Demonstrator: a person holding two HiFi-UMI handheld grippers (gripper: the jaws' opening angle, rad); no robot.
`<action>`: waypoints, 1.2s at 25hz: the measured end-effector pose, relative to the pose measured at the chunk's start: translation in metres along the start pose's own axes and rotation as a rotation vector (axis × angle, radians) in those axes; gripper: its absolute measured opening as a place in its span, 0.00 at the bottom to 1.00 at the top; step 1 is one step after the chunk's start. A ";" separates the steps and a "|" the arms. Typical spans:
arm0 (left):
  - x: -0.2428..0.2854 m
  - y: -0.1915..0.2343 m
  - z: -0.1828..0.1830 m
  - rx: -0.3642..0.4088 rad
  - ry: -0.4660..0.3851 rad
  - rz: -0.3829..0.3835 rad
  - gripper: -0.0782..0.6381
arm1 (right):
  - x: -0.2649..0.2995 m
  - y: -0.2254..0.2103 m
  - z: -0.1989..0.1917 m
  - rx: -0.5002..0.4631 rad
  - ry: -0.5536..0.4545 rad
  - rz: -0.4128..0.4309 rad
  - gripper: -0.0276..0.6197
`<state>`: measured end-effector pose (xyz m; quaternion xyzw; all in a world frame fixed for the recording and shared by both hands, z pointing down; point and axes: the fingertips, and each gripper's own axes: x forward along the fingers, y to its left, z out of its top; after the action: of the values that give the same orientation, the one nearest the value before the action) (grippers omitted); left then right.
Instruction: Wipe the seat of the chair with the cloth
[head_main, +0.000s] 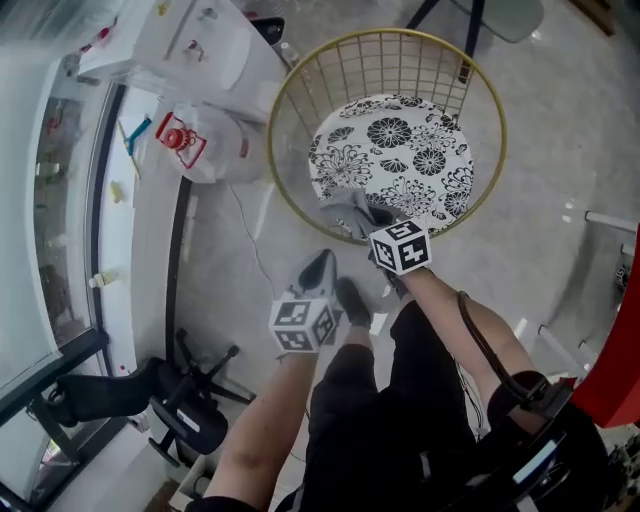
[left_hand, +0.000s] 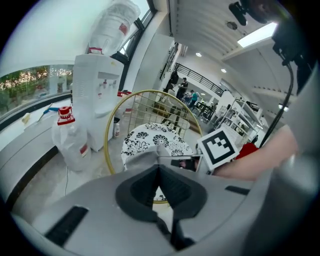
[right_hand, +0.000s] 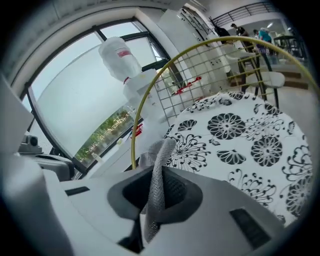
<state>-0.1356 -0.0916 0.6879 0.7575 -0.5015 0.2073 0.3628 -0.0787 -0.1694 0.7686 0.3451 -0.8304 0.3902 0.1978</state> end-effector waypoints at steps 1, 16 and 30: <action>-0.002 0.004 -0.002 -0.003 0.000 0.009 0.12 | 0.012 0.002 -0.003 -0.001 0.016 0.008 0.08; 0.014 0.005 -0.010 -0.015 0.024 0.019 0.12 | 0.016 -0.101 -0.033 0.061 0.117 -0.206 0.08; 0.041 -0.026 0.008 0.002 0.022 0.005 0.12 | -0.076 -0.215 -0.036 0.122 0.110 -0.479 0.08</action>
<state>-0.0951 -0.1168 0.7013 0.7543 -0.4992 0.2171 0.3669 0.1317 -0.2074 0.8552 0.5215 -0.6878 0.3997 0.3085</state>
